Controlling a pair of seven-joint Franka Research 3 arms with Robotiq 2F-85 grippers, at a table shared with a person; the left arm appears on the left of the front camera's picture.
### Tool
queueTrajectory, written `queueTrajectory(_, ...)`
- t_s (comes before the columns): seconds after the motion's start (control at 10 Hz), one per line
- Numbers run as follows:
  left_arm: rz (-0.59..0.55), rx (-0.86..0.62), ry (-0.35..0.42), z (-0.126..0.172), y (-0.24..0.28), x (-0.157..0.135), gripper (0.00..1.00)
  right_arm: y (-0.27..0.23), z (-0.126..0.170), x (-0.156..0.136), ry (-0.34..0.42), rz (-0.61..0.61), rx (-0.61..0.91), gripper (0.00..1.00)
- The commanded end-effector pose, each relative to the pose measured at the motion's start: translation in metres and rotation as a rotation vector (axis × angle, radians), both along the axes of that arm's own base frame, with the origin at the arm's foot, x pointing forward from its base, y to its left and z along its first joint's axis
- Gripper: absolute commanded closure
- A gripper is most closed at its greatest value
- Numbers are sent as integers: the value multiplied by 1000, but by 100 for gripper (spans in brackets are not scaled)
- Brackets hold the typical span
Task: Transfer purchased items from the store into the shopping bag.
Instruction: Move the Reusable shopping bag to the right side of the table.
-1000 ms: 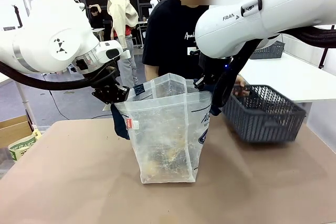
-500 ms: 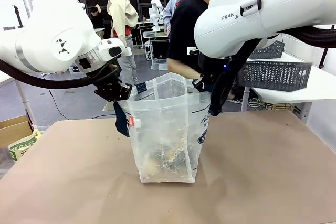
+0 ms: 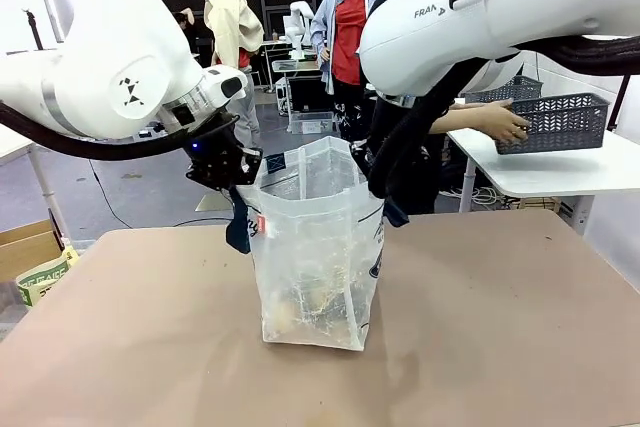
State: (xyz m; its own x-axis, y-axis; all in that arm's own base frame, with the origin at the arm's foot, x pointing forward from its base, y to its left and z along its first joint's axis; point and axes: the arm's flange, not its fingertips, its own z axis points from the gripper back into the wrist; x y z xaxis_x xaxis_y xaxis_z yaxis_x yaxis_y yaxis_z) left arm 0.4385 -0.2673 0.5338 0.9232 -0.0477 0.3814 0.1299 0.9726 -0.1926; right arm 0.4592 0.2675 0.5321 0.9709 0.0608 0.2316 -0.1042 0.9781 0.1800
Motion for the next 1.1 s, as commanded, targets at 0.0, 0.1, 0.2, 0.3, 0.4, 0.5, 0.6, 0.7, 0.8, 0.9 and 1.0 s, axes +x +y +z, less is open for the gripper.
queueTrajectory(0.0, 103, -68, -15, 4, -11, 8, 100, 5, 3, 6, 15, -52, -30, 100)
queueTrajectory(0.1, 0, 0, 0, 0, 0, 0, 100, 0, 0, 0, 0, 0, 0, 100)
queueTrajectory(0.2, 0, 0, 0, 0, 0, 0, 100, 0, 0, 0, 0, 0, 0, 100)
queueTrajectory(0.3, 59, -30, 12, -1, -3, 3, 100, 0, -1, 2, 9, -37, 2, 100)
queueTrajectory(0.4, -15, -39, 39, -1, -9, 10, 100, 1, 1, 14, 16, -16, 3, 100)
queueTrajectory(0.5, -91, -19, 57, 1, -15, 13, 100, 3, 4, 20, 24, 8, -6, 100)
queueTrajectory(0.6, -152, -1, 66, 3, -21, 12, 100, 6, 7, 24, 17, 37, -13, 100)
queueTrajectory(0.7, -185, 5, 79, 3, -26, 11, 100, 10, 7, 27, 20, 41, -19, 100)
queueTrajectory(0.8, -201, 6, 86, 2, -31, 11, 100, 14, 7, 31, 30, 39, -19, 100)
queueTrajectory(0.9, -228, -5, 96, 1, -36, 12, 100, 19, 5, 34, 43, 61, -30, 100)
queueTrajectory(1.0, -262, -21, 103, 1, -38, 16, 100, 23, 5, 37, 48, 90, -48, 100)
